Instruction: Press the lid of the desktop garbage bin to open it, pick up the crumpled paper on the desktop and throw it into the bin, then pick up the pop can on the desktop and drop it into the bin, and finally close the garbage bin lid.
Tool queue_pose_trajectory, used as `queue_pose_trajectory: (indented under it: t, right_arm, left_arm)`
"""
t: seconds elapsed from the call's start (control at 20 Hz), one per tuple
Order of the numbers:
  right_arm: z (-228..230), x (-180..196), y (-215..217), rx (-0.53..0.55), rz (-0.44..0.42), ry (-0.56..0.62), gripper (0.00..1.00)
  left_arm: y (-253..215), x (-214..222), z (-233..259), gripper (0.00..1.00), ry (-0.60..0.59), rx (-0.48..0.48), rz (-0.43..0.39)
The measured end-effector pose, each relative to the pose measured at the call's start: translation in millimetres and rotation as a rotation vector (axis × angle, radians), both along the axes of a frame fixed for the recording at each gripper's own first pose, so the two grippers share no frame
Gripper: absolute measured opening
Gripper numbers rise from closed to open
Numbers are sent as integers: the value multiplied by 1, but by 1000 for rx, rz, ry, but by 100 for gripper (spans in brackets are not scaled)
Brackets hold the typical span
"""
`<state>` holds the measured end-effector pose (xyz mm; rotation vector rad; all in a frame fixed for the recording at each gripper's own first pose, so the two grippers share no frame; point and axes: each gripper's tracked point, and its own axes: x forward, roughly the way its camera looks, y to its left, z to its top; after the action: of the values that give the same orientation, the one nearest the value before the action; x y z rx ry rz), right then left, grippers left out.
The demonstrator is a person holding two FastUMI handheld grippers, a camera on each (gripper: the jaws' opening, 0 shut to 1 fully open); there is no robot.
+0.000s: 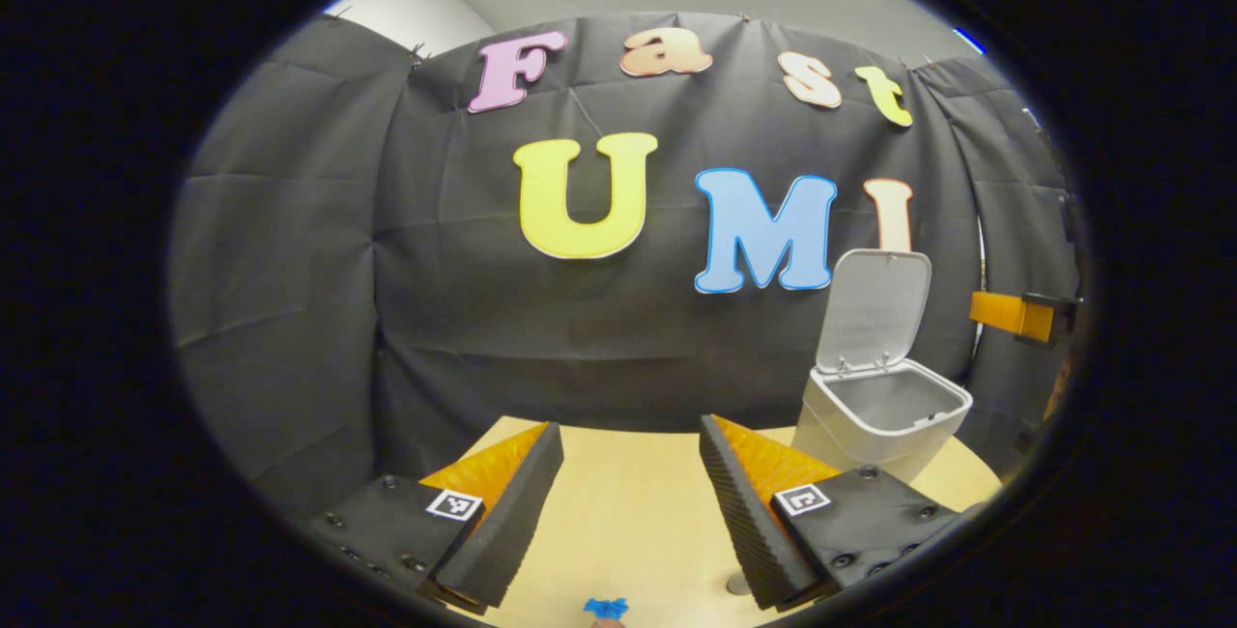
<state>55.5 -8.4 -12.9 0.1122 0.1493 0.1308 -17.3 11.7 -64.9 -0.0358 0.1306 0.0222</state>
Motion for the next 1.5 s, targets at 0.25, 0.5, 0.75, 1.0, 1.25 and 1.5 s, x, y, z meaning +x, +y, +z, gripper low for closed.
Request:
queue_pose_trajectory:
  t: [0.25, 0.5, 0.75, 1.0, 1.25, 1.5]
  right_arm:
    - [1, -8, 3, -5, 7, 1, 0]
    - [-3, -15, 0, -7, 3, 17, 0]
    - [-11, -23, -6, -11, -7, 44, 0]
    - [-19, -25, -12, -25, -21, 70, 0]
    - [-26, -25, -15, -50, -25, 92, 0]
    - [-36, -20, -16, -60, -25, 119, 0]
  left_arm:
    - [11, 1, -46, 100, 64, -4, -24]
    - [21, -6, -108, 100, 159, 9, -36]
    - [12, -23, -194, 94, 308, 15, -82]
    - [12, -34, -259, 95, 424, -17, -72]
    - [16, -45, -309, 95, 542, -51, -59]
    - [21, -47, -344, 96, 619, -80, -35]
